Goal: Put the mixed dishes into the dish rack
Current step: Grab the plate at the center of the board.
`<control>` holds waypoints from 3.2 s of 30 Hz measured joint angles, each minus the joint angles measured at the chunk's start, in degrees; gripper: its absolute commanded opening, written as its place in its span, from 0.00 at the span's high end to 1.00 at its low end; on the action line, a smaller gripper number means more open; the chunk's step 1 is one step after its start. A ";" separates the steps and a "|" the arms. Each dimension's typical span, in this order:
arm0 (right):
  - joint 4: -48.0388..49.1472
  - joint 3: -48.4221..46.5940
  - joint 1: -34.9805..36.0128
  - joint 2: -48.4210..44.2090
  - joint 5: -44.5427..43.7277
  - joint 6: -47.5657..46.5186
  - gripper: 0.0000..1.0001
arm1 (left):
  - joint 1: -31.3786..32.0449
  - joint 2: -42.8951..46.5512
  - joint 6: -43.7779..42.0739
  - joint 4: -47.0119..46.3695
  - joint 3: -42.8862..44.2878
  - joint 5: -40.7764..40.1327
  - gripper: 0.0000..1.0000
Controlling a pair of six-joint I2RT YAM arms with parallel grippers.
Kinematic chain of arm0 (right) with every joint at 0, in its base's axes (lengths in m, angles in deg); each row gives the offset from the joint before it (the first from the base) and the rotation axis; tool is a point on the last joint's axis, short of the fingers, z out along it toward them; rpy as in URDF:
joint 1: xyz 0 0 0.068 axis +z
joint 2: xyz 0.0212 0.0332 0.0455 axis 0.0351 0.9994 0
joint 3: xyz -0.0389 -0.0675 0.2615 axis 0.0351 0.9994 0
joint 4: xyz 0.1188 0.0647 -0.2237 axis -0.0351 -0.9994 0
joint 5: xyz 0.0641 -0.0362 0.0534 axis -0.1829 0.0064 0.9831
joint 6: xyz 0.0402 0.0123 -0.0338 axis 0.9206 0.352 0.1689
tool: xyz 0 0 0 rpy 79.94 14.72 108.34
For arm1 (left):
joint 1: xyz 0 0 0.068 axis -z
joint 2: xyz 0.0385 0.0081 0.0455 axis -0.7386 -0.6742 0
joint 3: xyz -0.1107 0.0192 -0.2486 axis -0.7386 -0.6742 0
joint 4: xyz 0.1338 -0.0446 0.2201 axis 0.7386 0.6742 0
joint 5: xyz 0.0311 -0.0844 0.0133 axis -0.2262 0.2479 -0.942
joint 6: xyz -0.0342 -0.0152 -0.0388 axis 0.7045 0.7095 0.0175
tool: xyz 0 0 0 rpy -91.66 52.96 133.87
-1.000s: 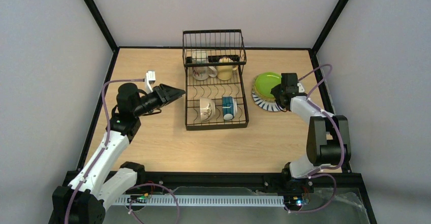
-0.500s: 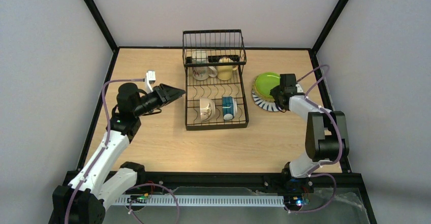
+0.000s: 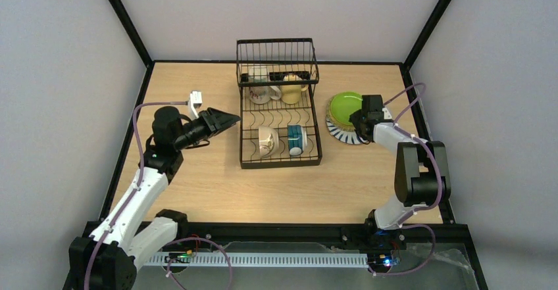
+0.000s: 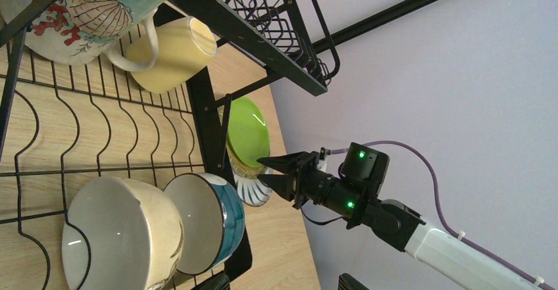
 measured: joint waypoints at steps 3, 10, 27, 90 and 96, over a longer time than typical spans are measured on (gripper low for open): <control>0.22 -0.46 0.00 0.00 0.02 -0.02 0.18 | 0.00 -0.52 0.00 -0.17 0.00 0.00 0.07; 0.28 -2.25 0.00 0.13 0.00 -0.02 0.18 | 0.00 -1.66 0.04 -1.42 0.00 0.00 0.08; 0.00 -2.47 0.00 1.03 0.22 -0.07 0.18 | 0.00 -3.02 0.09 -2.89 -0.13 0.00 0.07; 10.73 2.38 0.00 3.08 -1.11 4.59 0.28 | 0.00 -9.60 -0.76 -10.60 -1.90 -0.20 0.07; 14.01 4.33 0.00 3.08 -1.73 6.86 0.38 | 0.00 -9.77 -0.81 -11.85 -3.30 -0.61 0.07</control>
